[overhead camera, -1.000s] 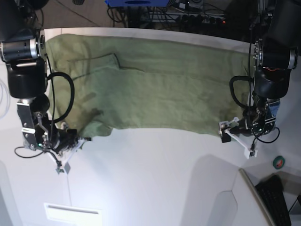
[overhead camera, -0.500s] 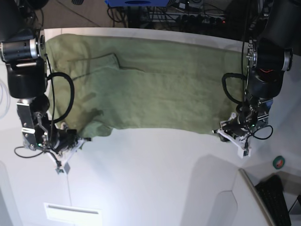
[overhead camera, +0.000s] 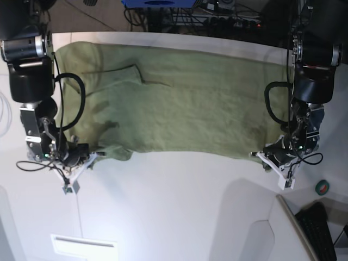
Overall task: Layout the t-shirt on the table in an organized manner, then fold the t-shirt properly
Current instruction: 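Lift the hem with both grippers and fold it over onto the folded shoulder edge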
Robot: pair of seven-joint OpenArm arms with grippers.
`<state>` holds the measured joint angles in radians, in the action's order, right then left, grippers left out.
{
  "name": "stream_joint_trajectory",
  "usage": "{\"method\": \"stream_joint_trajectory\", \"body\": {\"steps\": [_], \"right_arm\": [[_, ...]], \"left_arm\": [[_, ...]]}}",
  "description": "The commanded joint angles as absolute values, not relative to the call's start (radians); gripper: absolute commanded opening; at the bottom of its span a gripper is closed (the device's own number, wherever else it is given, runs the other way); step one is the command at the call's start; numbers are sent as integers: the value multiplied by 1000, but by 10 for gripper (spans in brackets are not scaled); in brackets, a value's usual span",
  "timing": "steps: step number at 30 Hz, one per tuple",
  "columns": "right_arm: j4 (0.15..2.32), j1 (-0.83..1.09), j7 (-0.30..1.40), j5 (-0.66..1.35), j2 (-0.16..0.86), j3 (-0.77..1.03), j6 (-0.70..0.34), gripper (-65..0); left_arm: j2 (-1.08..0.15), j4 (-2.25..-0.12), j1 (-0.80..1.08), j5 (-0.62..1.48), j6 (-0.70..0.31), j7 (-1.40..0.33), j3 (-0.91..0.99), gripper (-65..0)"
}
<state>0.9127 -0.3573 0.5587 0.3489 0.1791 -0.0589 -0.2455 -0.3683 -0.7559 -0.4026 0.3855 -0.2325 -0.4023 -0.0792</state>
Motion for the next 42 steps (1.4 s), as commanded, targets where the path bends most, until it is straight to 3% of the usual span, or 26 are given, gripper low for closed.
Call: {"method": "stream_joint_trajectory", "body": {"steps": [1,9,13,20,34,42], "right_arm": [[967,-377,533,360,188,-56,-249,-650],[1198,-239,538,358,189,-21,-246,-650],[1285,-159,539,358,188,64,-246,-650],[1389,-71,593,358,202,91,-252,-650],[1577,153,608,361,180,99,-248,-650],[1616,246,607,361,180,101,-248,-650]], "left_arm": [[-380,-797,-415,390,-234,-397,-74,-650],[-381,-947,-328,390,-234,-481,-67,-650],[-381,-1000,-283,390,-242,-509,41,-650],[-380,-1089,-236,386,-387,-657,125,-650],[-401,-1363,-45,389,-389,-776,128,-650],[-429,-1382,28,390,-389,-777,128,-650]]}}
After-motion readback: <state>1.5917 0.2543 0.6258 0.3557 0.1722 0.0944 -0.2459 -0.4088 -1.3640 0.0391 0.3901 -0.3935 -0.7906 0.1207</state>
